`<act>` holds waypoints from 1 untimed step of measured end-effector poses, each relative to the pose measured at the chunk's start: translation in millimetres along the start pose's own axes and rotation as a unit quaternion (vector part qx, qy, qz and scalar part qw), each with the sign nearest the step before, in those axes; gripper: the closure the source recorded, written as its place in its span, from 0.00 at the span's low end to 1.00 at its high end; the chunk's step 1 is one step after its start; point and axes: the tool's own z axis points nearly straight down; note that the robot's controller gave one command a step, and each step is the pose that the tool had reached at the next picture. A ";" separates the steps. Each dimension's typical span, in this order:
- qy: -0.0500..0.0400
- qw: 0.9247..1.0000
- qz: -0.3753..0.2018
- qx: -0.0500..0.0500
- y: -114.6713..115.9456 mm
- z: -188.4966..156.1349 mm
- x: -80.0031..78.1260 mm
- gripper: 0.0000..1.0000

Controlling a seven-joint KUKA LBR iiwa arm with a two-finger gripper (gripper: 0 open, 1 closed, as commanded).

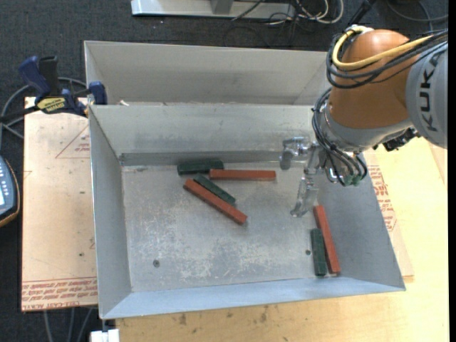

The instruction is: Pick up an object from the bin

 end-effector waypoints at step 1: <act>0.000 0.999 -0.032 -0.001 46.3 118.3 -16.3 0.00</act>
Offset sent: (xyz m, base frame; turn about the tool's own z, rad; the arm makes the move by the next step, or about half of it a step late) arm 0.0172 0.0438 -0.1132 -0.0595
